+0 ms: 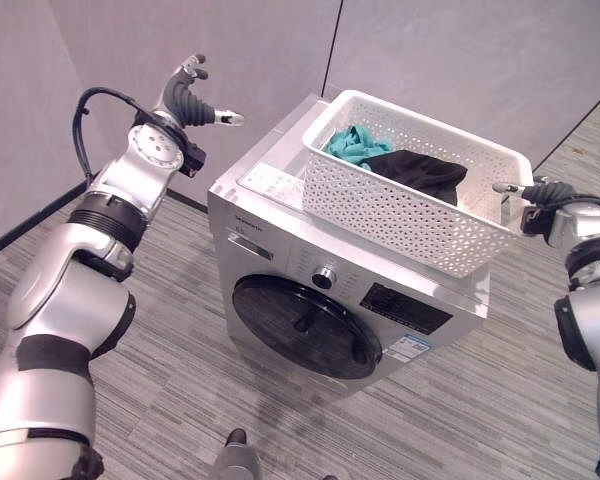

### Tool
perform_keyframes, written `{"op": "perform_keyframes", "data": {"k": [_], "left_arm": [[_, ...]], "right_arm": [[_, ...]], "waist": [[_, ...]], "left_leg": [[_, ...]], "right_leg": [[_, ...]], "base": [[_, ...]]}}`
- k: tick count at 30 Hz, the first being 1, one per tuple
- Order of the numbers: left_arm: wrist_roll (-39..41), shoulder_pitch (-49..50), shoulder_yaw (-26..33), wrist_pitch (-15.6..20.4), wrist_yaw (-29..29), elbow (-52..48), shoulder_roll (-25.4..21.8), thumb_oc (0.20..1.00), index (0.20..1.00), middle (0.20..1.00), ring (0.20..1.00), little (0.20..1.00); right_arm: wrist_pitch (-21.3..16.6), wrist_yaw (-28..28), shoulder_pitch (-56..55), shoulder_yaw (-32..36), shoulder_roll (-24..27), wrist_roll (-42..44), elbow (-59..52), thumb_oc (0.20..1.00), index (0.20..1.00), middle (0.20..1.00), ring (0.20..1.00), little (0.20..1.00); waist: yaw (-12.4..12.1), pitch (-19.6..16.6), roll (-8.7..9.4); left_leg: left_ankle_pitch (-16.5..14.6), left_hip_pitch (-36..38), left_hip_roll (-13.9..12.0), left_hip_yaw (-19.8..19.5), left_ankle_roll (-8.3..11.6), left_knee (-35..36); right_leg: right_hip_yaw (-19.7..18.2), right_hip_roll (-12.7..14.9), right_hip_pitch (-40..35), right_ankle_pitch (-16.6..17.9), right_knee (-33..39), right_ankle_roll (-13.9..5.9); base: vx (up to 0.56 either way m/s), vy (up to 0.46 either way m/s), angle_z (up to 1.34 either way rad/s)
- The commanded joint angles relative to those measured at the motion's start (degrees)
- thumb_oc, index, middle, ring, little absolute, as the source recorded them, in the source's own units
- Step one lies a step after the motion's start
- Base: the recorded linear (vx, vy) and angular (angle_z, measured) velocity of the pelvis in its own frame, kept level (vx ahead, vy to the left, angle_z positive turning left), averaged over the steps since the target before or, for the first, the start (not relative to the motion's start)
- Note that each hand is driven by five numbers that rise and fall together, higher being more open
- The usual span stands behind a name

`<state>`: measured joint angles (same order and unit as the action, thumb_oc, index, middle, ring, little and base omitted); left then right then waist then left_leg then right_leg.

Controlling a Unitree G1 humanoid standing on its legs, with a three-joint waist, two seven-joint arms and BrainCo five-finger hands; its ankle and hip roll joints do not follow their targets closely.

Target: Grab the laundry basket,head to the washer,open it,put in the laundry and shut it.

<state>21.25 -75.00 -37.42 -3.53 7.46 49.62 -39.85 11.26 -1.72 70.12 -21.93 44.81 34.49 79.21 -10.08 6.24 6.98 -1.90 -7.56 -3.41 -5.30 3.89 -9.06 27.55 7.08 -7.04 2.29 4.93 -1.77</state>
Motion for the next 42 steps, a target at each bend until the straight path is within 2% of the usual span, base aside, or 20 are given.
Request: {"op": "perform_keyframes", "data": {"k": [1,4,6,8,9,10,14,16,19,21,22,23,26,29,31,32,33,35,38,42], "left_arm": [[3.1,0.9,4.4,6.4,3.7,-3.6,-3.5,1.000,1.000,1.000,1.000,1.000],[3.5,6.7,10.7,8.6,5.8,-11.5,-8.1,1.000,1.000,1.000,1.000,1.000],[3.6,18.5,22.5,11.7,8.3,-21.9,-14.4,1.000,1.000,1.000,1.000,1.000],[1.9,26.1,30.1,12.9,10.4,-26.5,-16.8,1.000,1.000,1.000,1.000,1.000],[0.5,37.9,40.8,13.6,12.1,-32.3,-17.5,1.000,1.000,1.000,1.000,1.000],[0.2,40.0,42.2,13.2,12.0,-33.7,-17.3,1.000,1.000,1.000,1.000,1.000],[-3.4,70.7,64.3,12.7,11.9,-43.5,-9.4,1.000,1.000,1.000,1.000,1.000],[-5.4,81.7,69.9,11.9,10.7,-43.0,-4.9,1.000,1.000,1.000,1.000,1.000],[-5.6,90.3,73.3,10.9,9.3,-37.1,0.4,1.000,1.000,1.000,1.000,1.000],[-5.7,93.2,73.7,10.3,8.5,-35.6,3.2,1.000,1.000,1.000,1.000,1.000],[-4.5,96.7,72.9,9.7,6.8,-30.4,8.2,1.000,1.000,1.000,1.000,1.000],[-3.5,97.1,71.7,9.6,6.0,-27.1,9.5,1.000,1.000,1.000,1.000,1.000],[-1.4,95.9,63.7,8.2,0.9,-14.4,14.9,1.000,1.000,1.000,1.000,1.000],[0.4,93.6,56.7,7.3,-2.5,-5.0,19.1,1.000,1.000,1.000,1.000,1.000],[3.0,89.3,52.3,6.9,-3.8,3.5,21.5,1.000,1.000,1.000,1.000,1.000],[1.7,84.7,47.6,6.4,-4.0,13.4,23.5,1.000,1.000,1.000,1.000,1.000],[1.7,84.6,47.6,6.5,-4.1,13.5,23.4,1.000,1.000,1.000,1.000,1.000],[-1.3,82.2,43.9,6.0,-3.5,17.9,24.5,1.000,1.000,1.000,1.000,1.000],[-5.6,80.4,36.9,6.6,-2.5,17.6,25.6,1.000,1.000,1.000,1.000,1.000],[-6.9,80.1,34.1,6.7,-2.1,16.1,25.9,1.000,1.000,1.000,1.000,1.000]], "right_arm": [[-7.8,2.9,0.9,-1.6,7.4,6.9,-5.0,1.000,1.000,1.000,1.000,1.000],[-11.0,4.1,-2.0,2.6,10.1,11.1,-10.1,1.000,1.000,1.000,1.000,1.000],[-17.3,4.8,-10.5,12.8,12.4,19.9,-19.4,1.000,1.000,1.000,1.000,1.000],[-19.7,5.4,-15.9,18.1,12.9,21.3,-24.0,1.000,1.000,1.000,1.000,1.000],[-21.6,6.3,-24.1,24.0,12.3,20.1,-30.5,1.000,1.000,1.000,1.000,1.000],[-21.5,6.6,-25.2,24.3,11.9,19.8,-31.6,1.000,1.000,1.000,1.000,1.000],[-22.3,8.4,-47.0,37.0,4.2,13.1,-47.4,1.000,1.000,1.000,1.000,1.000],[-22.0,8.9,-56.5,43.2,1.0,9.4,-52.5,1.000,1.000,1.000,1.000,1.000],[-22.1,8.5,-64.9,48.7,-3.1,8.9,-54.2,1.000,1.000,1.000,1.000,1.000],[-22.1,8.8,-67.5,49.9,-4.5,8.0,-54.7,1.000,1.000,1.000,1.000,1.000],[-21.0,8.6,-73.1,52.0,-8.2,5.5,-56.4,1.000,1.000,1.000,1.000,1.000],[-20.8,8.7,-75.3,52.7,-9.9,4.6,-57.1,1.000,1.000,1.000,1.000,1.000],[-18.1,7.3,-82.2,50.3,-14.8,-2.7,-57.1,1.000,1.000,1.000,1.000,1.000],[-16.3,4.8,-85.3,45.7,-19.7,-4.2,-56.7,1.000,1.000,1.000,1.000,1.000],[-15.1,1.8,-83.3,37.6,-22.2,-5.4,-51.3,1.000,1.000,1.000,1.000,1.000],[-13.6,0.2,-79.2,26.9,-23.4,-12.7,-41.7,1.000,1.000,1.000,1.000,1.000],[-13.6,0.2,-79.0,26.8,-23.4,-12.7,-41.6,1.000,1.000,1.000,1.000,1.000],[-12.1,0.3,-76.3,19.8,-24.9,-17.0,-36.3,1.000,1.000,1.000,1.000,1.000],[-10.3,-1.5,-70.4,4.8,-28.9,-24.2,-27.9,1.000,1.000,1.000,1.000,1.000],[-10.4,-2.5,-66.8,-1.7,-31.3,-25.2,-28.7,1.000,1.000,1.000,1.000,1.000]], "waist": [[-2.3,-3.6,-2.37],[-2.1,-3.7,-2.35],[-2.1,-4.3,-2.36],[-2.3,-4.2,-2.41],[-2.6,-3.9,-2.37],[-2.4,-4.4,-2.48],[-1.9,-4.5,-3.06],[-1.4,-4.4,-3.39],[-1.1,-4.2,-3.69],[-1.0,-4.0,-3.78],[-0.5,-3.6,-3.98],[-0.4,-3.6,-4.00],[0.8,-2.7,-4.10],[2.1,-2.2,-4.04],[2.9,-1.8,-3.85],[2.8,-1.7,-3.68],[2.8,-1.6,-3.66],[2.6,-1.7,-3.63],[0.5,-1.3,-3.96],[-0.9,-1.0,-4.16]], "left_leg": [[-0.2,10.5,-4.9,0.4,-0.10,9.5],[-0.2,10.7,-4.8,0.6,-0.11,9.7],[-0.6,11.2,-4.8,1.0,-0.08,10.2],[-1.0,11.6,-5.0,1.3,0.02,10.3],[-1.1,11.7,-5.0,1.6,-0.08,10.4],[-1.1,11.8,-5.0,1.6,-0.08,10.4],[-1.6,12.0,-5.0,2.3,-0.49,10.8],[-1.7,11.8,-4.8,2.6,-0.64,10.8],[-1.5,11.1,-4.7,3.0,-0.69,11.0],[-1.4,10.8,-4.6,3.0,-0.73,11.1],[-1.2,10.1,-4.5,3.3,-0.76,11.2],[-1.1,9.8,-4.5,3.5,-0.75,11.3],[-0.6,8.6,-4.4,4.3,-0.84,11.6],[-0.1,7.7,-4.5,4.9,-0.84,11.3],[0.4,7.3,-4.6,5.4,-0.81,11.3],[0.6,7.1,-4.6,5.6,-0.90,11.1],[0.5,7.1,-4.6,5.7,-0.90,11.1],[0.4,7.3,-4.5,5.8,-1.02,11.1],[0.4,6.8,-4.5,5.1,-0.98,10.5],[0.7,6.2,-4.6,4.3,-0.88,10.5]], "right_leg": [[0.9,3.7,-1.3,-4.4,-3.7,-5.79],[0.9,3.9,-1.4,-4.2,-3.5,-5.93],[0.8,3.9,-1.7,-4.2,-3.0,-6.05],[0.6,3.8,-1.9,-4.4,-2.9,-6.04],[0.6,3.9,-2.0,-4.4,-2.8,-5.98],[0.5,3.9,-2.0,-4.4,-2.8,-5.98],[0.1,4.1,-1.9,-4.1,-2.0,-5.92],[-0.1,4.2,-1.6,-3.8,-1.6,-5.94],[-0.1,4.5,-1.0,-3.5,-1.1,-5.90],[0.0,4.6,-0.7,-3.3,-0.8,-5.85],[-0.1,4.7,-0.1,-2.9,-0.2,-5.87],[0.0,4.8,0.3,-2.7,-0.2,-5.89],[-0.6,5.1,2.0,-2.1,0.0,-5.92],[-1.3,5.3,3.3,-1.8,0.1,-5.75],[-2.0,5.2,4.2,-1.5,0.1,-5.61],[-2.6,5.3,4.6,-1.4,0.1,-5.49],[-2.6,5.3,4.6,-1.4,0.1,-5.49],[-3.1,5.4,4.7,-1.4,0.1,-5.46],[-3.1,5.5,4.9,-1.4,0.1,-5.36],[-2.7,5.6,5.0,-1.6,0.1,-5.28]], "base": [[0.00,0.000,0.00],[0.01,0.002,-0.01],[0.04,0.019,-0.21],[0.03,0.016,-0.08],[0.00,0.000,0.00],[0.02,0.027,-0.05],[0.02,0.024,-0.16],[0.02,0.021,-0.07],[-0.01,0.011,-0.14],[-0.03,-0.002,-0.06],[-0.03,-0.004,-0.02],[-0.05,-0.007,-0.03],[-0.06,-0.013,-0.07],[-0.06,-0.017,-0.12],[-0.05,-0.011,-0.19],[-0.02,-0.005,-0.15],[-0.01,-0.005,-0.10],[0.01,-0.002,-0.11],[0.01,-0.015,-0.12],[-0.01,-0.010,0.07]]}}
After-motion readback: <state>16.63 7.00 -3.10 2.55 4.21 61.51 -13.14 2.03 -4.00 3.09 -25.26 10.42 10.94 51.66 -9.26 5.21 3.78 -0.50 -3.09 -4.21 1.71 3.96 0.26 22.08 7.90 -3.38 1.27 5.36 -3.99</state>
